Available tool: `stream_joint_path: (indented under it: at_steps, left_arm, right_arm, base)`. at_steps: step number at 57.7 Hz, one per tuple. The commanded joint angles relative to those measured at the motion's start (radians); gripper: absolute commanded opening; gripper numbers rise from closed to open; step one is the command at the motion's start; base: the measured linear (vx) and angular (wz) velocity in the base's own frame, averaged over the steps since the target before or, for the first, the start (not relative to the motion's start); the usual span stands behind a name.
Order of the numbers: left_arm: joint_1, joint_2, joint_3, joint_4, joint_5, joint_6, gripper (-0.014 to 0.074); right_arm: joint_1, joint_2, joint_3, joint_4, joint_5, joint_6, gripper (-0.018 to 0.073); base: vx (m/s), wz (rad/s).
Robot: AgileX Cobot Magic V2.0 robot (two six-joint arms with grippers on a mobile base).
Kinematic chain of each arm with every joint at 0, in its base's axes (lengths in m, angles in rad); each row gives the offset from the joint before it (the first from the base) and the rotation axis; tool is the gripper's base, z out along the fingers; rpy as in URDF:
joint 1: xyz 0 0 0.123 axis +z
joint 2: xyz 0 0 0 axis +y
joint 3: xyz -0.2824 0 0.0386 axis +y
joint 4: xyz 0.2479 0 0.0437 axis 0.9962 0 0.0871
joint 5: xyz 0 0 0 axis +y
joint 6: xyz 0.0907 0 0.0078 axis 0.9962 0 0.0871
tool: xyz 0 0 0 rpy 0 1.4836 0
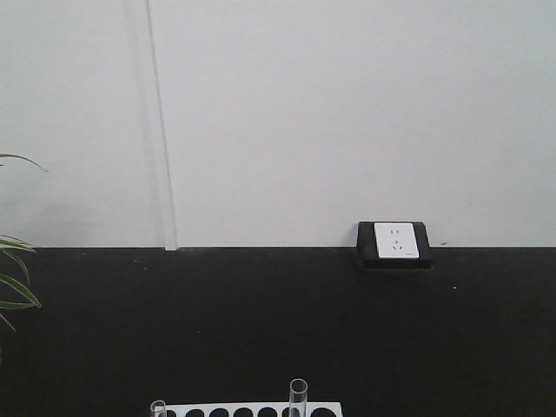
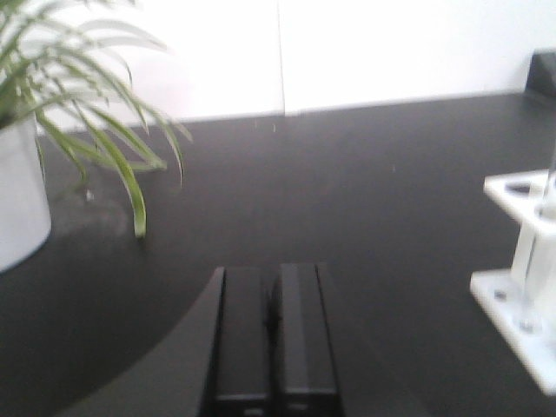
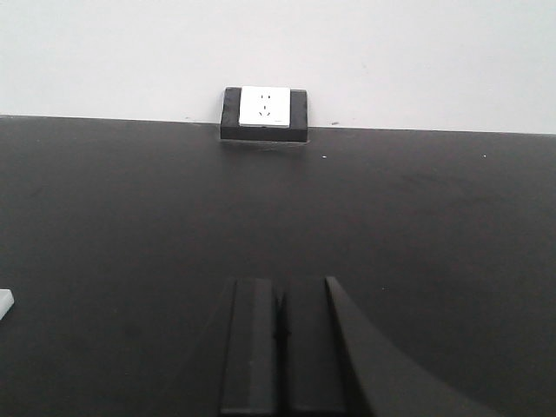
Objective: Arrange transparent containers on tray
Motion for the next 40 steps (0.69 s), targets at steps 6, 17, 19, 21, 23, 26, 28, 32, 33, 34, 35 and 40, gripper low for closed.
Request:
stream_joint_path:
  at_steps: [6,17,19,21,23,26,28,32,33,34,35,40]
  left_arm:
    - [0.003,-0.004,0.028,-0.005,-0.232,-0.011,-0.0007]
    - [0.003,-0.004,0.023,-0.006,-0.423,-0.011,-0.0007]
    - [0.003,-0.004,0.012,-0.006,-0.451,-0.012,-0.0007]
    - [0.003,-0.004,-0.009,-0.006,-0.455,-0.012,-0.0007]
    - [0.003,-0.003,-0.034,-0.006,-0.444,-0.012,-0.0007]
    - [0.003,0.001,-0.091,-0.006,-0.404,-0.012,-0.0007]
    - [0.003,0.006,-0.141,-0.006,-0.364,-0.012,-0.0007]
    - [0.003,0.032,-0.261,-0.006,-0.271,-0.010,-0.0007]
    - [0.003,0.041,-0.287,-0.005,-0.248,-0.010,-0.0007]
    - [0.003,0.057,-0.312,-0.005,-0.224,-0.008,-0.0007]
    - [0.003,0.068,-0.337,-0.004,-0.200,-0.007,-0.0007]
    - [0.003,0.143,-0.466,0.008,-0.061,0.005,-0.0007]
  right_arm:
    - [-0.002,-0.008,0.008,0.003,-0.200,-0.005,-0.0011]
    - [-0.002,-0.008,0.006,0.003,-0.377,-0.005,-0.0011]
    - [-0.002,-0.008,-0.004,0.010,-0.393,0.000,-0.0011]
    - [-0.002,-0.008,-0.024,0.023,-0.389,0.000,-0.0011]
    - [-0.002,-0.007,-0.049,0.031,-0.373,0.000,-0.0010]
    - [-0.002,0.001,-0.109,0.029,-0.322,-0.001,-0.0009]
    - [-0.002,0.011,-0.152,0.024,-0.280,-0.001,-0.0009]
    - [-0.002,0.057,-0.271,0.015,-0.143,-0.005,-0.0008]
    - [-0.002,0.077,-0.306,0.010,-0.119,-0.005,-0.0008]
    - [-0.002,0.091,-0.329,0.007,-0.097,-0.005,-0.0008]
    - [-0.002,0.114,-0.360,0.001,-0.064,-0.005,-0.0008]
    - [-0.002,0.195,-0.445,-0.018,0.017,-0.005,-0.0008]
  base:
    - [0.00,0.00]
    - [0.00,0.00]
    - [0.00,0.00]
    - [0.00,0.00]
    - [0.00,0.00]
    - [0.00,0.00]
    - [0.00,0.00]
    - [0.00,0.00]
    - [0.00,0.00]
    - [0.00,0.00]
    - [0.00,0.00]
    - [0.00,0.00]
